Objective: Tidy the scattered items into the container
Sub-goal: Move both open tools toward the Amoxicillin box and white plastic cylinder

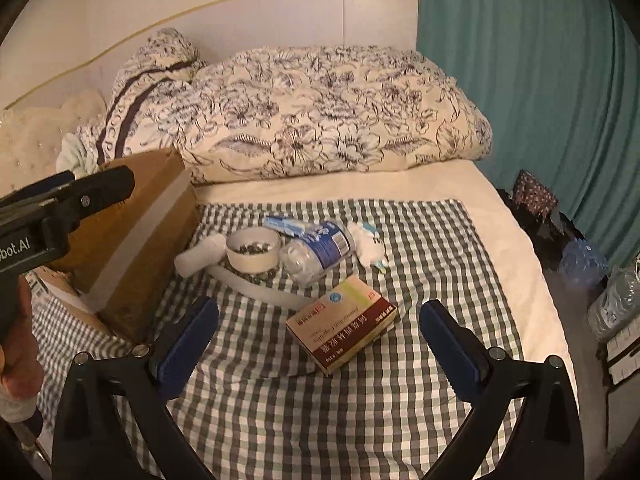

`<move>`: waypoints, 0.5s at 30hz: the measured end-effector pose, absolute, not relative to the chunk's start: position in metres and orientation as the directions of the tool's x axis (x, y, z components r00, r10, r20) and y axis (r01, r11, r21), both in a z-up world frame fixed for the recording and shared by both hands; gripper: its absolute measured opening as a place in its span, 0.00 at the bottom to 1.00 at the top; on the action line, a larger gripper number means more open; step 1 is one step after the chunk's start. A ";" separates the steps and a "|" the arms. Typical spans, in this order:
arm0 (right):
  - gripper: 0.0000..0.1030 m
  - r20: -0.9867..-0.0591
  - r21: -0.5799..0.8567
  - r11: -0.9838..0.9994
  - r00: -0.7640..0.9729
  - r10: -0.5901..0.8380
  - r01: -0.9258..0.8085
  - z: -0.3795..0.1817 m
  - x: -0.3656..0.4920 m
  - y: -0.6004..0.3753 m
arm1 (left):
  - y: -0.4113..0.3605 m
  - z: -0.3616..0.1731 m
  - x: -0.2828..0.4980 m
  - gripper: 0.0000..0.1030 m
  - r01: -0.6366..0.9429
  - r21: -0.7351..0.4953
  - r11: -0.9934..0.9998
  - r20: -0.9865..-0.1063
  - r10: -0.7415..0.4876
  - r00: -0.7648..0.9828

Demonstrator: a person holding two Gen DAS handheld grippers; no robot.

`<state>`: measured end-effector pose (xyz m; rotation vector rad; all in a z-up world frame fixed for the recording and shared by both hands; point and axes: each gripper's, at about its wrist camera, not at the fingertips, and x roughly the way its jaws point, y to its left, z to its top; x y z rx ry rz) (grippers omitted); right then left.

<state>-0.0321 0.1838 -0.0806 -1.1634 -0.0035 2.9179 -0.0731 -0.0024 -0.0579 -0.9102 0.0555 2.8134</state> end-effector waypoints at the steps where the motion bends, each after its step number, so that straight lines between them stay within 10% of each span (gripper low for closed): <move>1: 0.98 -0.693 -0.004 -1.000 -0.721 0.003 0.000 -0.083 -0.033 0.185 | -0.001 -0.060 -0.075 1.00 -0.187 -0.020 -0.982 -0.587 0.163 -0.793; 15: 0.98 -0.743 0.048 -0.998 -0.670 -0.005 -0.046 -0.118 -0.055 0.201 | 0.017 -0.104 -0.103 1.00 -0.219 -0.010 -0.976 -0.649 0.173 -0.741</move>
